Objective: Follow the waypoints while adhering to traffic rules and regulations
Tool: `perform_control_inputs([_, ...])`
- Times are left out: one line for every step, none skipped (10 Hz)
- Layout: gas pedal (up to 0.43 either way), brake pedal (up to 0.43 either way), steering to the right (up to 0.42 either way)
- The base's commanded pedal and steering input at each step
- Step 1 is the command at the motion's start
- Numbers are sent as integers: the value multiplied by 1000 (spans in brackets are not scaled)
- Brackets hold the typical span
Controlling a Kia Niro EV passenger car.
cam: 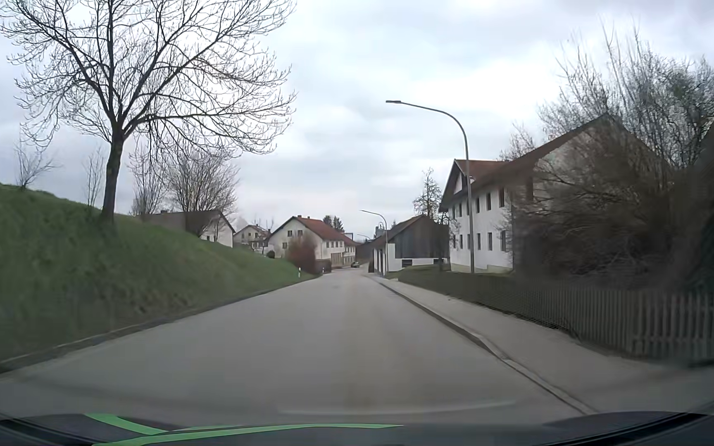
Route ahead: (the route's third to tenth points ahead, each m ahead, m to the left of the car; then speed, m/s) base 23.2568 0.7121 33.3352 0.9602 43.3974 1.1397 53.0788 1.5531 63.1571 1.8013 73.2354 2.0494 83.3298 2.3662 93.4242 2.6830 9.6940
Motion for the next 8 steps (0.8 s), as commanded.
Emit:
perform_control_inputs([0, 0, 0])
perform_control_inputs([0, 0, 0])
perform_control_inputs([0, 0, 0])
perform_control_inputs([0, 0, 0])
perform_control_inputs([0, 0, 0])
perform_control_inputs([0, 0, 0])
perform_control_inputs([0, 0, 0])
perform_control_inputs([0, 0, 0])
